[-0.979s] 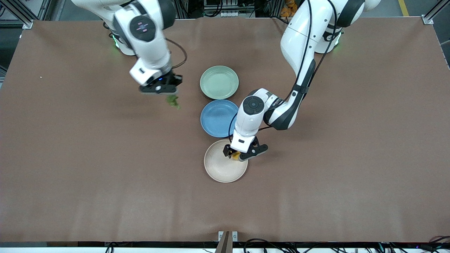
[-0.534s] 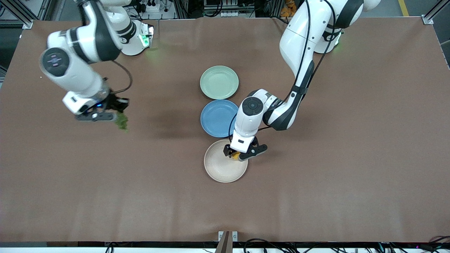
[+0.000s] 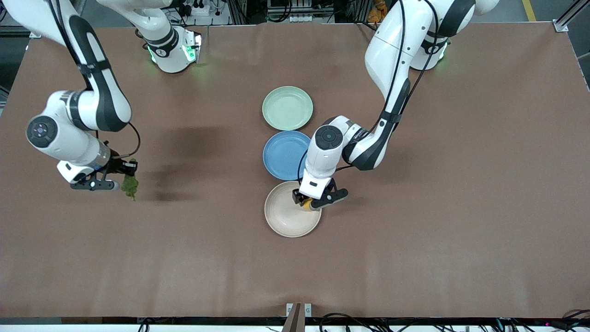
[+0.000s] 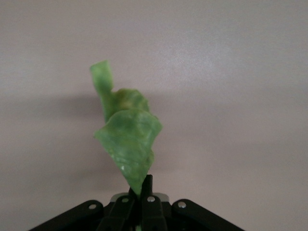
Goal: Pick lemon and lettuce from plates
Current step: 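Carry the lettuce off the plate with the right gripper and release it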
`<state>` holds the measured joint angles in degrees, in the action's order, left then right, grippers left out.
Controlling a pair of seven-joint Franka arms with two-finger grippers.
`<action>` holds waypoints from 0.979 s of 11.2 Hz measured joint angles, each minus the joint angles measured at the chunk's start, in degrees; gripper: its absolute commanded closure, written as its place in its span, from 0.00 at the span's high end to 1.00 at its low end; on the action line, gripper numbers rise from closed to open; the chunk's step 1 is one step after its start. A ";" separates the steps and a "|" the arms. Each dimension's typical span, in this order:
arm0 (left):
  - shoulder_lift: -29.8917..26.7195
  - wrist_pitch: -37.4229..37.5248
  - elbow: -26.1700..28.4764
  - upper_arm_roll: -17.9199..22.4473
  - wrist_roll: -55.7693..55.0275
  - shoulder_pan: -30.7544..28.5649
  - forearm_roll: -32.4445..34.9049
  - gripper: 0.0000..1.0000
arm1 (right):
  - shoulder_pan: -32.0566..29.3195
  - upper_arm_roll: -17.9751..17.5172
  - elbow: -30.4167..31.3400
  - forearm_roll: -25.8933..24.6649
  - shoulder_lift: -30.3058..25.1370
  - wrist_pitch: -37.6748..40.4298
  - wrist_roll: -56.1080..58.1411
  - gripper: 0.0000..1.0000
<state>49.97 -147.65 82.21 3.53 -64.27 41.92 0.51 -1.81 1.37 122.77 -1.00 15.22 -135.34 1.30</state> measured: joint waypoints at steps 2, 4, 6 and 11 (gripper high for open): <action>-0.40 -0.15 -0.60 0.25 0.00 -0.14 0.00 0.06 | 0.15 0.27 -0.03 0.00 4.19 -4.62 0.00 0.07; -1.10 -0.15 -1.08 0.54 -0.05 -0.60 0.00 0.06 | 0.17 0.57 -0.06 0.00 7.37 -8.27 -0.01 0.50; -1.95 -0.11 -1.13 0.60 -0.07 -1.42 0.00 0.06 | 0.17 0.72 -0.12 0.00 9.72 -11.13 -0.01 1.00; -3.22 0.09 -1.16 0.61 -0.19 -2.12 0.00 0.06 | 0.31 2.30 -2.51 0.00 10.53 -11.68 0.04 1.00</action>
<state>46.75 -147.56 81.05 4.14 -64.46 39.80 0.51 -1.51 3.67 120.26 -1.00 25.75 -147.02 1.34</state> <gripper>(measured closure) 0.260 0.260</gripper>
